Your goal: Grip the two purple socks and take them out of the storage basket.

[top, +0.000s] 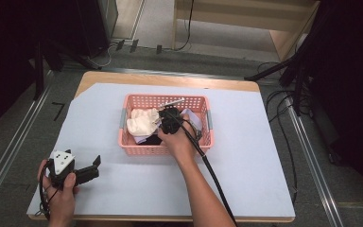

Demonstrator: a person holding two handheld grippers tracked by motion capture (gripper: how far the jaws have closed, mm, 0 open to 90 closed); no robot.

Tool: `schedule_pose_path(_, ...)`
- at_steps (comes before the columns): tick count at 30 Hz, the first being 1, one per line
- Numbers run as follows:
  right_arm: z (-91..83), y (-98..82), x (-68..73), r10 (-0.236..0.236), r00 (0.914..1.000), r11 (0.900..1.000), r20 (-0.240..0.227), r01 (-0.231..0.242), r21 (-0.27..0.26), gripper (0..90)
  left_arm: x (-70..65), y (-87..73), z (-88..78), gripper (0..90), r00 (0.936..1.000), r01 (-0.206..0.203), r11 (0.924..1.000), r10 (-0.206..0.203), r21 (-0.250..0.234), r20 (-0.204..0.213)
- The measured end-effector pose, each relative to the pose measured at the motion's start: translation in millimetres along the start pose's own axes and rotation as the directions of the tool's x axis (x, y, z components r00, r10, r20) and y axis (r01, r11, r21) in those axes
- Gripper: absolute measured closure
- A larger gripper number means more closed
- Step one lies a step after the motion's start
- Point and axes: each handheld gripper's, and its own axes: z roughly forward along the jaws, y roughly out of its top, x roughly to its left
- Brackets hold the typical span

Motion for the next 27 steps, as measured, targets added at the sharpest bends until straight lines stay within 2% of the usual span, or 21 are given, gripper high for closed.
schedule_pose_path(3,-3.7,-2.6,-1.3,-0.003,0.9997,0.999,-0.024,0.002,-0.039,90.0,0.1,0.2,0.0,0.4,1.0,0.001,1.0,-0.001,0.007,0.0)
schedule_pose_path(5,-4.7,-3.0,-1.8,-0.004,0.9994,0.999,-0.035,0.002,-0.043,90.0,0.0,0.3,0.1,0.4,1.0,0.001,1.0,-0.001,0.008,-0.001)
schedule_pose_path(6,-7.0,-3.7,-2.0,0.001,0.9991,0.998,-0.042,-0.003,-0.061,90.0,0.0,0.3,0.2,0.4,1.0,0.001,1.0,-0.001,0.009,0.0)
schedule_pose_path(7,-13.1,-4.3,-4.8,0.013,0.9972,0.994,-0.074,-0.021,-0.105,90.0,0.2,0.4,0.2,0.4,1.0,0.0,1.0,0.0,0.01,0.001)
schedule_pose_path(8,-16.1,-4.4,-6.6,0.022,0.9953,0.991,-0.094,-0.034,-0.126,90.0,0.2,0.3,0.2,0.4,1.0,0.001,1.0,-0.001,0.01,0.002)
schedule_pose_path(10,-25.2,-5.5,-12.2,0.04,0.9908,0.983,-0.13,-0.062,-0.175,90.0,0.3,0.4,0.2,0.4,1.0,0.002,0.9999,-0.002,0.011,0.004)
schedule_pose_path(12,-34.9,-8.0,-13.7,0.039,0.9897,0.968,-0.138,-0.072,-0.242,90.0,0.3,0.5,0.2,0.4,1.0,-0.002,0.9999,0.002,0.016,0.002)
schedule_pose_path(14,-44.4,-10.0,-12.5,0.0,0.9902,0.954,-0.139,-0.042,-0.298,90.0,0.0,0.5,0.5,0.4,1.0,0.0,0.9999,0.0,0.015,0.001)
schedule_pose_path(15,-44.4,-10.0,-12.5,0.0,0.9902,0.954,-0.139,-0.042,-0.298,90.0,0.0,0.5,0.5,0.4,1.0,0.0,0.9999,0.0,0.015,0.001)
schedule_pose_path(16,-49.8,-10.9,-11.5,-0.026,0.9912,0.945,-0.13,-0.017,-0.326,90.0,-0.1,0.5,0.5,0.4,1.0,-0.002,0.9999,0.002,0.016,0.002)
schedule_pose_path(17,-58.0,-11.8,-10.4,-0.047,0.9924,0.93,-0.113,0.003,-0.367,90.0,-0.1,0.5,0.5,0.4,1.0,-0.004,0.9999,0.004,0.016,0.001)
schedule_pose_path(20,-60.8,-11.0,-11.9,-0.042,0.9928,0.929,-0.113,-0.003,-0.369,90.0,-0.4,0.4,0.4,0.4,1.0,-0.004,0.9999,0.004,0.015,0.0)
schedule_pose_path(21,-59.7,-10.3,-12.8,-0.038,0.9926,0.935,-0.115,-0.005,-0.353,90.0,-0.6,0.4,0.4,0.4,1.0,-0.006,0.9999,0.006,0.014,-0.001)
schedule_pose_path(22,-49.7,-8.7,-15.4,-0.015,0.9944,0.956,-0.105,-0.017,-0.292,89.2,-0.8,0.4,0.4,0.4,1.0,-0.008,0.9999,0.008,0.014,-0.002)
schedule_pose_path(23,-45.4,-8.6,-15.8,-0.002,0.9948,0.964,-0.102,-0.025,-0.266,84.6,-0.8,0.4,0.4,0.5,1.0,-0.008,0.9999,0.008,0.014,-0.002)
schedule_pose_path(24,-45.4,-8.6,-15.8,-0.002,0.9948,0.964,-0.102,-0.025,-0.266,84.6,-1.0,0.3,0.5,0.5,1.0,-0.008,0.9999,0.008,0.013,-0.003)
schedule_pose_path(25,-31.2,-7.6,-18.4,0.013,0.996,0.978,-0.088,-0.031,-0.205,80.5,-0.6,0.4,0.2,0.5,1.0,-0.009,0.9999,0.009,0.014,0.001)
schedule_pose_path(26,-31.2,-7.6,-18.4,0.013,0.996,0.978,-0.088,-0.031,-0.205,80.5,-0.6,0.4,0.2,0.5,1.0,-0.009,0.9999,0.009,0.014,0.001)
schedule_pose_path(27,-20.2,-6.5,-19.2,0.031,0.9975,0.986,-0.063,-0.041,-0.163,76.7,-0.5,0.4,0.2,0.5,1.0,-0.007,0.9999,0.007,0.014,0.001)
